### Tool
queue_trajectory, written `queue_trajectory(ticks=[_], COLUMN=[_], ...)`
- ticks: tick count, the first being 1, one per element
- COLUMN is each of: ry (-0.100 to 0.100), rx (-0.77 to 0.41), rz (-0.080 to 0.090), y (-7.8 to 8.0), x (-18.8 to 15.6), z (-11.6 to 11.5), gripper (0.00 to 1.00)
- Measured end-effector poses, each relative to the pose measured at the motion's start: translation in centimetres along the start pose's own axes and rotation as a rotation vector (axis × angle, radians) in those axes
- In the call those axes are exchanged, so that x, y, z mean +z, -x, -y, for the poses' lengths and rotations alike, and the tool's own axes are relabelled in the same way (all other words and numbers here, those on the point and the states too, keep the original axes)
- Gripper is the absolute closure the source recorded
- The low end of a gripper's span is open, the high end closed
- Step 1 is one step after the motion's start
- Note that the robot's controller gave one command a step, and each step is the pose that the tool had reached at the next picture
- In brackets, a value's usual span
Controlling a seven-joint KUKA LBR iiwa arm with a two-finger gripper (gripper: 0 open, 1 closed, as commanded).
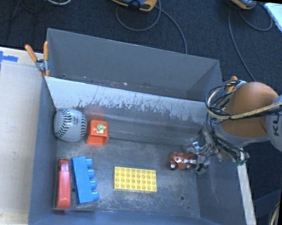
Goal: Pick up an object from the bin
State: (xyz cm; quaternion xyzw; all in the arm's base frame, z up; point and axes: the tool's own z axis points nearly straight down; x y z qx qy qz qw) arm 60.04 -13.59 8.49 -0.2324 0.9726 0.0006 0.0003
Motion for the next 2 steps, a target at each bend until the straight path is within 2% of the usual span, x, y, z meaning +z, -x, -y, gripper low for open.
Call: queue_trajectory(ticks=[2], ry=[0.003], rx=[0.0], rz=[-0.003], y=[0.0], x=[-2.9], z=[-0.1], gripper=[1.0])
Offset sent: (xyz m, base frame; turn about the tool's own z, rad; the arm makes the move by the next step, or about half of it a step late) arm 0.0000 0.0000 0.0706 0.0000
